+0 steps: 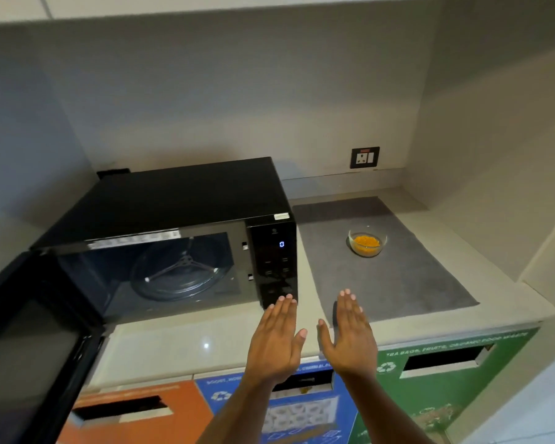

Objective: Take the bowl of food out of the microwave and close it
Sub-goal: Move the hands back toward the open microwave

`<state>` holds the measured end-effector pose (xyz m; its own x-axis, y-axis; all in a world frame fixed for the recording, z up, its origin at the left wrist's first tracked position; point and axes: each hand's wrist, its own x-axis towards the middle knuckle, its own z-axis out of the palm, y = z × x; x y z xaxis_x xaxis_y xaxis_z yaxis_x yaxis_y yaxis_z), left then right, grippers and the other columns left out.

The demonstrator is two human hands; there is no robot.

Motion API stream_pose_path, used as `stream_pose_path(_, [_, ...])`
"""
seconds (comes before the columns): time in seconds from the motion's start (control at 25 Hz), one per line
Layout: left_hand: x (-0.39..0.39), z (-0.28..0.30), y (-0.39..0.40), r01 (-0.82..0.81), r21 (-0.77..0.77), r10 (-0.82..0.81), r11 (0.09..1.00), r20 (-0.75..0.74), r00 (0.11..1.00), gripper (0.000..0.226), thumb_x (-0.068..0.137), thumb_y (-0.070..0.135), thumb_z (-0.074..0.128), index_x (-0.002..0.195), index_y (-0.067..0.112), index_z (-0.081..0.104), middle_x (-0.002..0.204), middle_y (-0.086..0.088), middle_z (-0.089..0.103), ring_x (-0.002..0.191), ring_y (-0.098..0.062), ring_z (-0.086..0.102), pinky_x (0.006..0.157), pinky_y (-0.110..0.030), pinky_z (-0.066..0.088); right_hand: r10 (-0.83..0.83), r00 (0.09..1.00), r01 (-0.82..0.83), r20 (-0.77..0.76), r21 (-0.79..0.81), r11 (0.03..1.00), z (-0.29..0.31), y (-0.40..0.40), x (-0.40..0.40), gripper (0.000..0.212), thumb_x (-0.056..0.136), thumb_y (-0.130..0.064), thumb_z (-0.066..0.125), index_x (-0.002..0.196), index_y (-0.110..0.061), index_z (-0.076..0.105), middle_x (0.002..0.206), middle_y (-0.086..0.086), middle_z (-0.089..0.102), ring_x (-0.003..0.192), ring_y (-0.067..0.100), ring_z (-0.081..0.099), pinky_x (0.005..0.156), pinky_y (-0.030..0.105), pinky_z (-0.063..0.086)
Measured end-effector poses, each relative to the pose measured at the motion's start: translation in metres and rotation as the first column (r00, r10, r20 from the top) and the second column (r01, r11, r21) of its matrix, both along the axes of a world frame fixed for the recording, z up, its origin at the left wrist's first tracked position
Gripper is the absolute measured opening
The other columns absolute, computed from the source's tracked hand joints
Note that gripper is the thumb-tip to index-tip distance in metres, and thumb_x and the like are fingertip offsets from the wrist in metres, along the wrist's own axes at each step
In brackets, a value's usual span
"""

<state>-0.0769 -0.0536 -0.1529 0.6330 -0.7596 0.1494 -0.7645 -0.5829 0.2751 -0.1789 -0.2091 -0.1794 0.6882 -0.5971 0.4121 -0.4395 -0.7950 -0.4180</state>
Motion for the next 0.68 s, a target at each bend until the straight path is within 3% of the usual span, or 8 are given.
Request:
stream_pose_path(0.12, [-0.002,0.008,0.038,-0.015,0.073,0.012,0.997,0.046,0.999,0.075,0.099,0.062,0.001,0.162,0.025,-0.013,0.161,0.014,-0.032,0.145,-0.002,-0.036,0.113,-0.023,-0.030,0.077,0.996,-0.078,-0.043,-0.013,0.997,-0.001,0.043,0.003,0.077,0.100,-0.051,0.041,0.161,-0.008,0.026,0.168,0.009,0.023,0.157,0.022,0.024,0.126,0.040,0.028])
stream_pose_path(0.28, [0.003,0.023,0.083,-0.007,0.147,-0.012,0.989,0.126,0.992,0.089,0.091,0.066,-0.016,0.165,0.019,-0.003,0.169,0.004,-0.015,0.157,-0.013,-0.015,0.115,-0.030,-0.027,0.190,0.976,-0.193,-0.107,-0.016,0.981,0.002,0.091,0.020,0.079,0.100,-0.059,0.026,0.162,-0.016,0.005,0.171,0.001,0.005,0.159,0.017,0.007,0.129,0.037,0.018])
stream_pose_path(0.44, [0.028,0.040,0.131,-0.074,0.160,0.041,0.984,0.204,0.978,0.075,0.102,0.055,0.006,0.165,0.014,0.003,0.173,-0.004,0.000,0.160,-0.018,-0.003,0.118,-0.028,-0.023,0.261,0.955,-0.264,-0.143,0.000,0.964,0.008,0.131,0.050,0.081,0.099,-0.065,0.020,0.159,-0.023,-0.014,0.170,-0.005,-0.014,0.158,0.014,-0.009,0.129,0.033,0.002])
stream_pose_path(0.68, [0.079,0.075,0.179,-0.175,0.210,0.088,0.962,0.370,0.925,0.069,0.105,0.044,0.020,0.163,0.007,0.018,0.171,-0.012,0.018,0.159,-0.024,0.011,0.122,-0.036,-0.014,0.343,0.918,-0.345,-0.197,0.024,0.938,0.012,0.172,0.094,0.082,0.099,-0.064,0.024,0.161,-0.025,-0.012,0.169,-0.008,-0.014,0.158,0.011,-0.008,0.125,0.028,-0.005])
